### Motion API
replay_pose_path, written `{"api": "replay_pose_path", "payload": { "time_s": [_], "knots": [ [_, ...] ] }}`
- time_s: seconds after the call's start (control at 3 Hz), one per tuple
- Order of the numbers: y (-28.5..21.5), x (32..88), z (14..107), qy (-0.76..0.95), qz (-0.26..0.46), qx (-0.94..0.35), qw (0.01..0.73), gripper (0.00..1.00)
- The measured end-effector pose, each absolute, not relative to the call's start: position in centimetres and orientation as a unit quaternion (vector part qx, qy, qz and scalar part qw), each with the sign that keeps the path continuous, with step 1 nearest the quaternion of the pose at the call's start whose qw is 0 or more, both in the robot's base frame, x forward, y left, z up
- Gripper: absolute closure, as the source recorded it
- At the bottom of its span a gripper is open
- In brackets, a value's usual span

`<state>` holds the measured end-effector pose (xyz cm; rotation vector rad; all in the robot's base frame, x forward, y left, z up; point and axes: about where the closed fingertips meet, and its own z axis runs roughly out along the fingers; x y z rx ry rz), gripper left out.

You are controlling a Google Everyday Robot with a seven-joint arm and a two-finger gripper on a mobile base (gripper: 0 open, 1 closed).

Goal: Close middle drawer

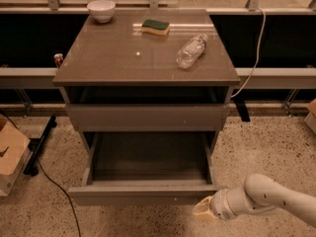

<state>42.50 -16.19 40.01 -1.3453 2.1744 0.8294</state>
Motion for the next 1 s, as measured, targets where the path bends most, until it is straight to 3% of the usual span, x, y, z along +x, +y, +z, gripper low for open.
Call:
{"api": "replay_pose_path", "payload": {
  "time_s": [0.67, 1.0],
  "knots": [
    [-16.2, 43.1, 39.9, 0.796, 0.274, -0.481, 0.244, 1.00],
    [-14.9, 46.6, 40.0, 0.781, 0.232, -0.496, 0.300, 1.00]
  ]
}}
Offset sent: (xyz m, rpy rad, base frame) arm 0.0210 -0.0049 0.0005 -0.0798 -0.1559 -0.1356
